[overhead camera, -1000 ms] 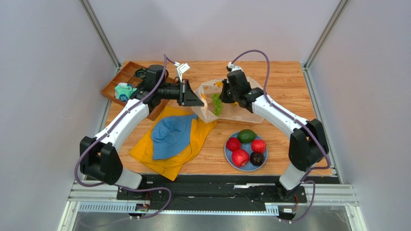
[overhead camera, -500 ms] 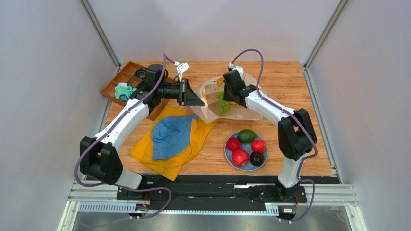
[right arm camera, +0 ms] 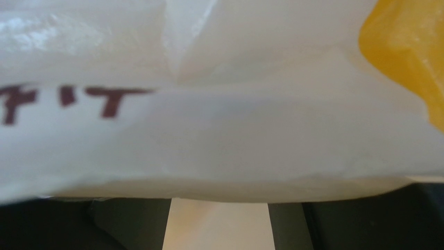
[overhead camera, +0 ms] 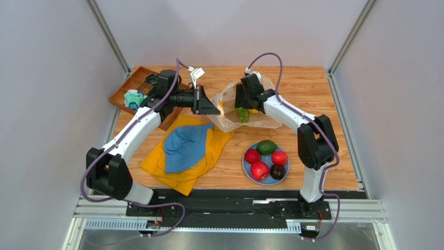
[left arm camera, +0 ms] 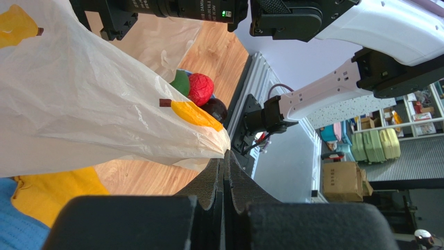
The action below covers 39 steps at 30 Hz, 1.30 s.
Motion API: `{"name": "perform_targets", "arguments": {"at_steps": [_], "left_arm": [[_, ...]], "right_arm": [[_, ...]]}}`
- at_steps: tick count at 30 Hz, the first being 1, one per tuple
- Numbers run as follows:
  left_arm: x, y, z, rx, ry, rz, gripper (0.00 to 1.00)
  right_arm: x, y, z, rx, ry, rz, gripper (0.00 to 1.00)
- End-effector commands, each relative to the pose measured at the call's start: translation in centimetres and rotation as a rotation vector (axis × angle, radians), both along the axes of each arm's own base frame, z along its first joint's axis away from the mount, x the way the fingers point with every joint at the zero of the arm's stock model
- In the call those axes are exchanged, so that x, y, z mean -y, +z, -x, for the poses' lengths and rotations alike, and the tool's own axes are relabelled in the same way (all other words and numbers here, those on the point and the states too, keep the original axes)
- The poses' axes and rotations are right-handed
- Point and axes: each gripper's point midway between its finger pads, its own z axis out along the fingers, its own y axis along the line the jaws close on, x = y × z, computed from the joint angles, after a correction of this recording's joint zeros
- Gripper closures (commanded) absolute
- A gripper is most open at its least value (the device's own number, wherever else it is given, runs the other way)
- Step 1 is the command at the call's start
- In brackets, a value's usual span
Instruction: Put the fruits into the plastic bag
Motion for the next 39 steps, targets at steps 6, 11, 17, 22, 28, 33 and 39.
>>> {"name": "perform_targets", "arguments": {"at_steps": [6,11,17,22,28,33,39], "left_arm": [[-0.3,1.5,-0.1,0.062,-0.005,0.015,1.00],[-0.5,1.0,-0.5,0.069,0.015,-0.011,1.00],[-1.1,1.0,-1.0,0.074,0.040,-0.022,1.00],[-1.4,1.1,-1.3,0.075,0.049,-0.022,1.00],[-1.5,1.0,-1.3,0.075,0.056,-0.026,1.00],[-1.7,1.0,-1.5,0.088,0.069,-0.040,1.00],[-1.9,0.6,-1.7,0.089,0.085,-0.065,1.00]], "right_arm": [[-1.8,4.8,0.4,0.079,0.100,-0.108,0.40],[-3.5,7.9,2.7,0.128,0.204,-0.138,0.43],[-3.5,9.4,6.1,0.125,0.274,-0.143,0.43],[-3.2,11.6,9.9,0.133,0.365,-0.210,0.42],[-1.9,13.3,13.7,0.115,0.414,-0.240,0.42],[0.0,12.1,16.2,0.050,0.397,-0.200,0.43],[0.8,9.4,21.3,-0.048,0.408,-0.109,0.45]]}}
